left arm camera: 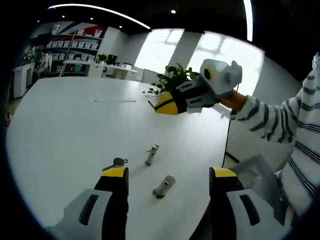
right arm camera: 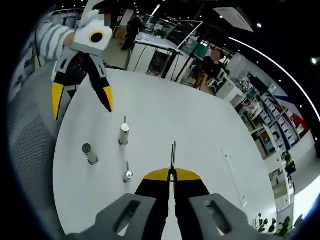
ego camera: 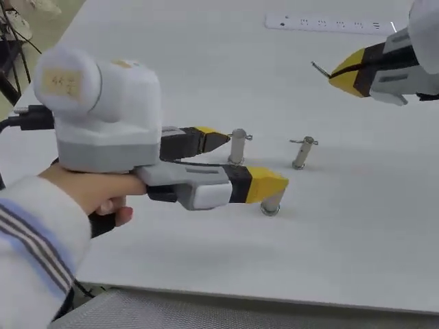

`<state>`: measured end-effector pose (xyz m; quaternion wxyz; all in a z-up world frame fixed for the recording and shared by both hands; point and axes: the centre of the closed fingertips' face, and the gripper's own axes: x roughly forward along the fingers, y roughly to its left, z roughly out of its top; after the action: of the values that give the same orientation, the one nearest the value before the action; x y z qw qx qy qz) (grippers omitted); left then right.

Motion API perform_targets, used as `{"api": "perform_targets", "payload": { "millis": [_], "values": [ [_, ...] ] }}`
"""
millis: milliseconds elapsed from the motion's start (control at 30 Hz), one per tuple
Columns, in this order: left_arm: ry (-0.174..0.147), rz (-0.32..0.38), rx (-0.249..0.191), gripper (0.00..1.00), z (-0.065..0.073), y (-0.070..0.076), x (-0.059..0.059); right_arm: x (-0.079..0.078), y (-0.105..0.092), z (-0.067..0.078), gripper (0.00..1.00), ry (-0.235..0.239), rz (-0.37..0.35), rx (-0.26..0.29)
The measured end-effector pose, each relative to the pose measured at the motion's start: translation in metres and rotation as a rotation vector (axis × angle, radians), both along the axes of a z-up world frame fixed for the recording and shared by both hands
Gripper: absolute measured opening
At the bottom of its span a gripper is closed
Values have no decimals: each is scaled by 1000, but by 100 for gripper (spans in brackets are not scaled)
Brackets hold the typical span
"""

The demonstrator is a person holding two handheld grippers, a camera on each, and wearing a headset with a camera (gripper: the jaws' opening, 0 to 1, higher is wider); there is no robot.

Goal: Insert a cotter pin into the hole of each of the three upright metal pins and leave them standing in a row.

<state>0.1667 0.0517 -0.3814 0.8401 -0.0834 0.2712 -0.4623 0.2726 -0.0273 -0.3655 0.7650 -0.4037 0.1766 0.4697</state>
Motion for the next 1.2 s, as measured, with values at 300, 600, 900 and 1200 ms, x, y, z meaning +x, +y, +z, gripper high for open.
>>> {"api": "perform_targets", "payload": {
  "millis": [300,600,900,1200],
  "values": [
    [51,-6,-82,51,16,-12,11,-37,14,9,0,-72,79,-14],
    [64,-36,-140,32,33,-30,11,-72,27,9,0,-98,161,-40],
    [94,-50,-169,16,34,-40,15,-89,32,4,0,-94,199,-52],
    [107,-24,-151,6,28,-41,15,-98,33,2,0,-93,213,-55]
  ]
}}
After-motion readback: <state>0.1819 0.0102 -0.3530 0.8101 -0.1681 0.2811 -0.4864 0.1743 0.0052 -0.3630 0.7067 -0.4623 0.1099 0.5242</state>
